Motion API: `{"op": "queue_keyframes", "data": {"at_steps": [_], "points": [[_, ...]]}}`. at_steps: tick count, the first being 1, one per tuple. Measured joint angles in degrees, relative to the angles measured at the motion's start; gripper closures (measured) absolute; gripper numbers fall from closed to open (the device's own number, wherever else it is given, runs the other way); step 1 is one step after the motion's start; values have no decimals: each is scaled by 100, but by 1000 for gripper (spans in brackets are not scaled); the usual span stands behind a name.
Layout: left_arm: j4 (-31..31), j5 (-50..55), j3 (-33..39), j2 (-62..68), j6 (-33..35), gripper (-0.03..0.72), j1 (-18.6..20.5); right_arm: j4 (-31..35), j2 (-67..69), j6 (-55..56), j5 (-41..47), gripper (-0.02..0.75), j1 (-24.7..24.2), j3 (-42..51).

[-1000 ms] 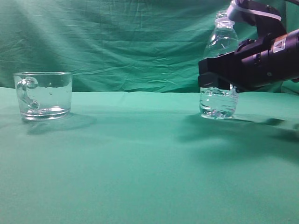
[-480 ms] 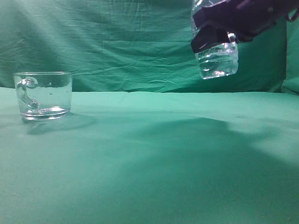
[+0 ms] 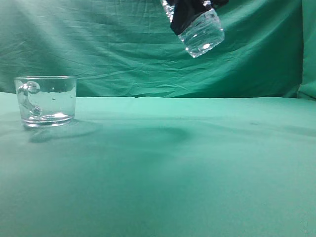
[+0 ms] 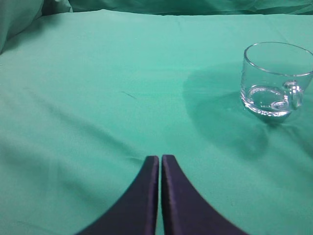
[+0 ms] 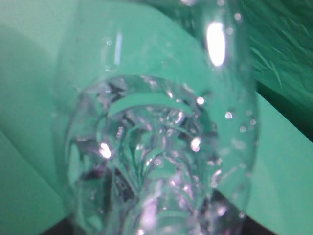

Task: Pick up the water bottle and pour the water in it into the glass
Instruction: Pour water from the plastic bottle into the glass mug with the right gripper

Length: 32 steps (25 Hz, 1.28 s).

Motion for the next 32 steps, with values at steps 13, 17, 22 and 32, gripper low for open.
{"op": "queue_keyframes", "data": {"at_steps": [13, 17, 22, 32], "points": [[0, 0, 0, 0, 0, 688, 0, -617, 1790, -512, 1160, 468, 671, -2079], [0, 0, 0, 0, 0, 688, 0, -879, 2212, -689, 1209, 468, 835, -2437], [0, 0, 0, 0, 0, 688, 0, -1448, 2508, -736, 1212, 468, 956, -2635], [0, 0, 0, 0, 0, 688, 0, -3143, 2542, -704, 1095, 468, 1383, -2668]]}}
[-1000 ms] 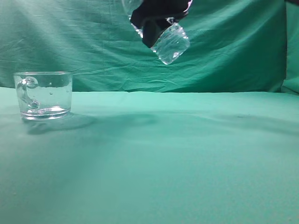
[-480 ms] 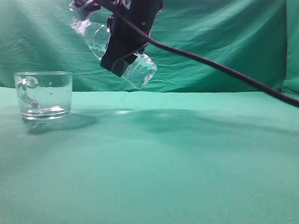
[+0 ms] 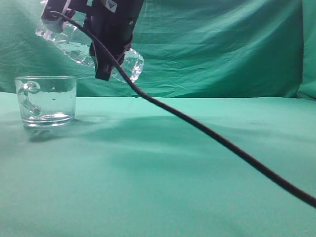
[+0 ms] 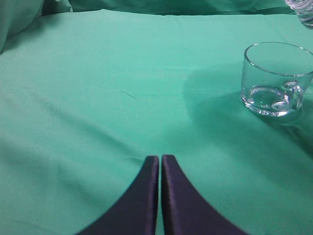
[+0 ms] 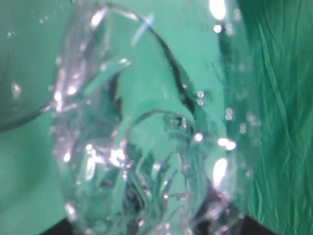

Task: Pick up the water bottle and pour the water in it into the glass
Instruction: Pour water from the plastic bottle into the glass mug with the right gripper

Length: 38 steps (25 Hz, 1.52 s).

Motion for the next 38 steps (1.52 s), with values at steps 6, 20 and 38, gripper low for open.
{"op": "queue_keyframes", "data": {"at_steps": [6, 20, 38], "points": [[0, 0, 0, 0, 0, 688, 0, -329, 4, 22, 186, 468, 24, 0], [0, 0, 0, 0, 0, 688, 0, -1627, 221, 58, 620, 468, 33, -11], [0, 0, 0, 0, 0, 688, 0, -2001, 221, 66, 1043, 468, 33, -11]]}}
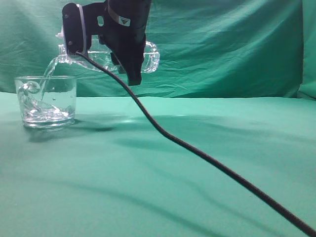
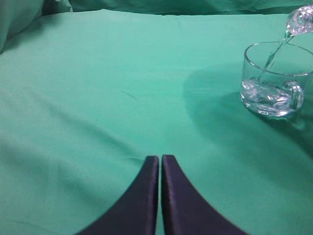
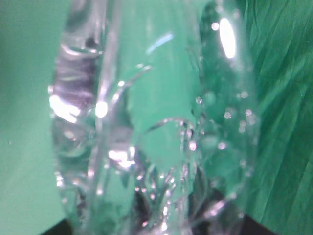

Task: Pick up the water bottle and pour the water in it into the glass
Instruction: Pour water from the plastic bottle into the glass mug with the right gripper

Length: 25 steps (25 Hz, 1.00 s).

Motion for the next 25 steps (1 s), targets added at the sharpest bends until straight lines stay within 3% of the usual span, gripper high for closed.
{"op": "queue_keyframes", "data": {"at_steps": [19, 22, 25], "points": [[0, 0, 0, 0, 0, 688, 0, -40, 0, 0, 170, 468, 0, 0], [0, 0, 0, 0, 0, 688, 0, 279, 0, 76, 170, 468, 0, 0], [0, 0, 0, 0, 0, 688, 0, 1070, 0, 304, 170, 468, 0, 0]]}}
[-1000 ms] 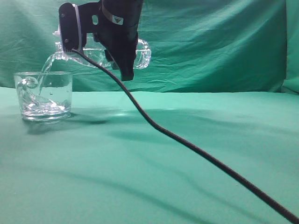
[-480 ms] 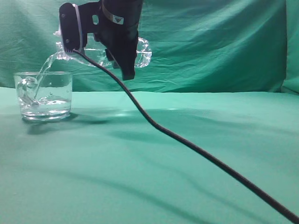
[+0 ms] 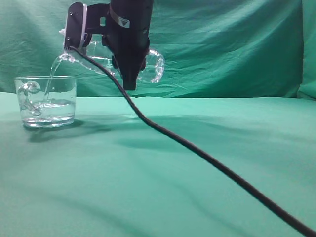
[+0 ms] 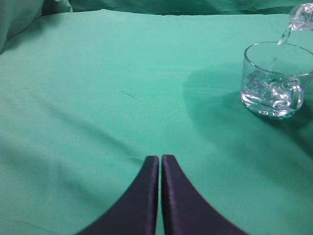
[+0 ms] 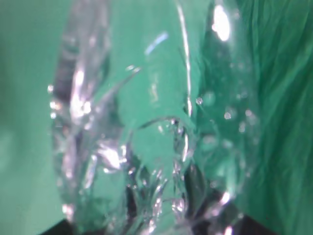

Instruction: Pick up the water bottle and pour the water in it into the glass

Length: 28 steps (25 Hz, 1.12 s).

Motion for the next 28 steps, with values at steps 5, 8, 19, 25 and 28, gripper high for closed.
{"op": "queue_keyframes", "data": {"at_steps": [5, 8, 19, 25, 28], "points": [[0, 0, 0, 0, 0, 688, 0, 1145, 0, 369, 0, 468, 0, 0], [0, 0, 0, 0, 0, 688, 0, 1351, -81, 1498, 106, 468, 0, 0], [0, 0, 0, 0, 0, 688, 0, 2840, -1820, 2869, -1382, 468, -1132, 1106], [0, 0, 0, 0, 0, 688, 0, 2803, -2833, 3198, -3557, 468, -2269, 2808], [0, 0, 0, 0, 0, 688, 0, 2715, -3069, 3244, -4786, 468, -2878, 3600]]}}
